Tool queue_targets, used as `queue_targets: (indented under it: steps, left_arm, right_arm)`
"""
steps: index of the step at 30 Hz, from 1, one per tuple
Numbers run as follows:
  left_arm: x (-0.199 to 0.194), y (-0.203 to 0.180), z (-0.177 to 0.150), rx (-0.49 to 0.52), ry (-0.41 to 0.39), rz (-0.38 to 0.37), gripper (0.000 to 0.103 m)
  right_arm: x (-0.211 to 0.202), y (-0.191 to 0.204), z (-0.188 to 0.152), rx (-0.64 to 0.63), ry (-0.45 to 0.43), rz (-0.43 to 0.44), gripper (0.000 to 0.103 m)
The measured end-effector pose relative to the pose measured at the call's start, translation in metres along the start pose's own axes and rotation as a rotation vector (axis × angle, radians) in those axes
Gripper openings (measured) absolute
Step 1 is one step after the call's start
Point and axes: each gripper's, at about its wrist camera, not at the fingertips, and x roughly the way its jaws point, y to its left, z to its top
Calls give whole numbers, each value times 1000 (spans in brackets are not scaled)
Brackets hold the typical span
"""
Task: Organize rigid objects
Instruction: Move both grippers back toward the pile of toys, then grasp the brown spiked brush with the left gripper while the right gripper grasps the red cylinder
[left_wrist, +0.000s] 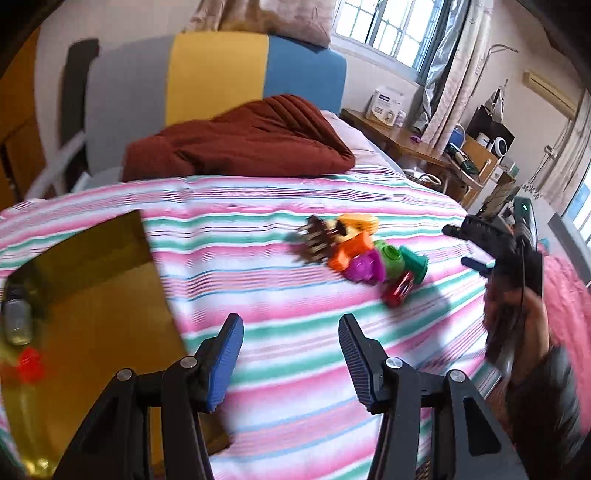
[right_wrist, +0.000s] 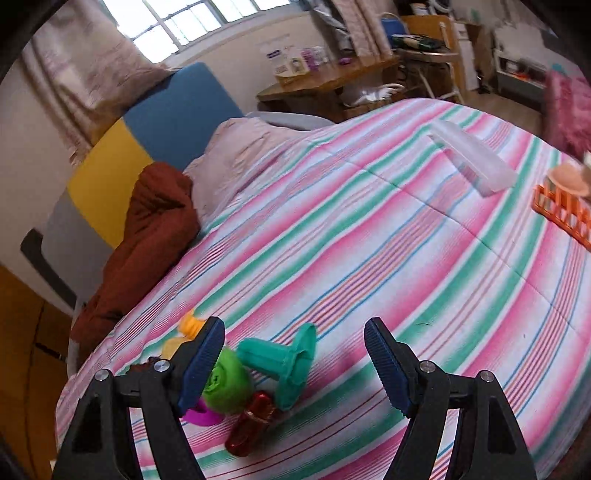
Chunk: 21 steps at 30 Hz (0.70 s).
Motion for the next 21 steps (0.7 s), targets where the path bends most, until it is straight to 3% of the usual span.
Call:
queue_targets:
  steps: [4,6,10,14,19,21]
  left_arm:
    - [48,-7,26,-54,56,-15,63]
    - [73,-8,37,-86,94,-31,72]
    - [115,-6,57,-160,136,-85,73]
    - [144,-3,74,-203,130,-95,79]
    - [181,5,82,-267,185,-85,79]
    - [190,8,80,-306,208,-105,70]
  right_arm:
    - [-5,13,-5,-50,-13,34,82]
    - [-5,14,-6,-56,-7,47,83]
    - [-5,13,-9,-50,7,67,83]
    - [-3,10,-9,-32,29,89,83]
    - [0,13,-7,-34,38,101,83]
    - [2,14,-7,-40,39,98,83]
